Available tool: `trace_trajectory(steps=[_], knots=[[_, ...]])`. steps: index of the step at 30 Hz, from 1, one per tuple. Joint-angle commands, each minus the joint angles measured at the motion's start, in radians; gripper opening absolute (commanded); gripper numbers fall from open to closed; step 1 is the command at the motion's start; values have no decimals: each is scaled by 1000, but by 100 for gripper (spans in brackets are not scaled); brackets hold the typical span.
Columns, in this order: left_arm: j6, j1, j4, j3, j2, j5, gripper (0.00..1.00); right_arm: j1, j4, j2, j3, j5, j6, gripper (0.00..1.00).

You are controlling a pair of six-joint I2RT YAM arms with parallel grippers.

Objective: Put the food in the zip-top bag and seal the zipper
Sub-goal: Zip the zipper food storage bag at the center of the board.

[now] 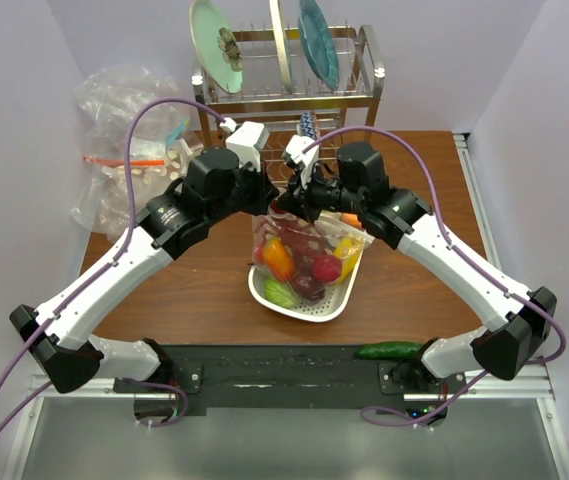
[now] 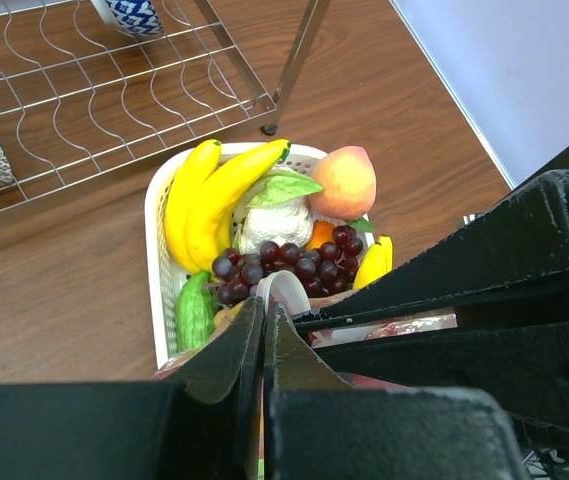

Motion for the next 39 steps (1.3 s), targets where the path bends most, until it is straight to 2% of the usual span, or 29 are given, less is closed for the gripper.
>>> trace_trajectory(steps=[1,25,28,33,34,35,36,37,38,39], knots=[[-123,-68,669,239,-93,295,0,20,-307,250,-178,75,3,0],[-106,-67,647,218,-105,275,0,20,-273,209,-187,61,3,0],[-85,-67,634,167,-140,243,0,20,-281,160,-166,55,3,0],[-40,-59,566,46,-238,105,0,20,-311,72,-130,58,-5,0],[-36,-51,543,29,-255,80,3,22,-313,57,-130,57,-8,0],[-36,-41,532,-3,-281,65,15,20,-313,28,-130,57,-9,0],[-40,-12,532,-14,-292,62,21,22,-308,11,-140,57,-11,0],[-46,8,459,-23,-297,62,26,22,-302,-6,-144,57,-11,0],[-56,28,442,-47,-304,85,36,22,-290,-20,-150,57,-13,0],[-86,82,434,-69,-310,97,42,20,-288,-53,-161,60,-14,0]])
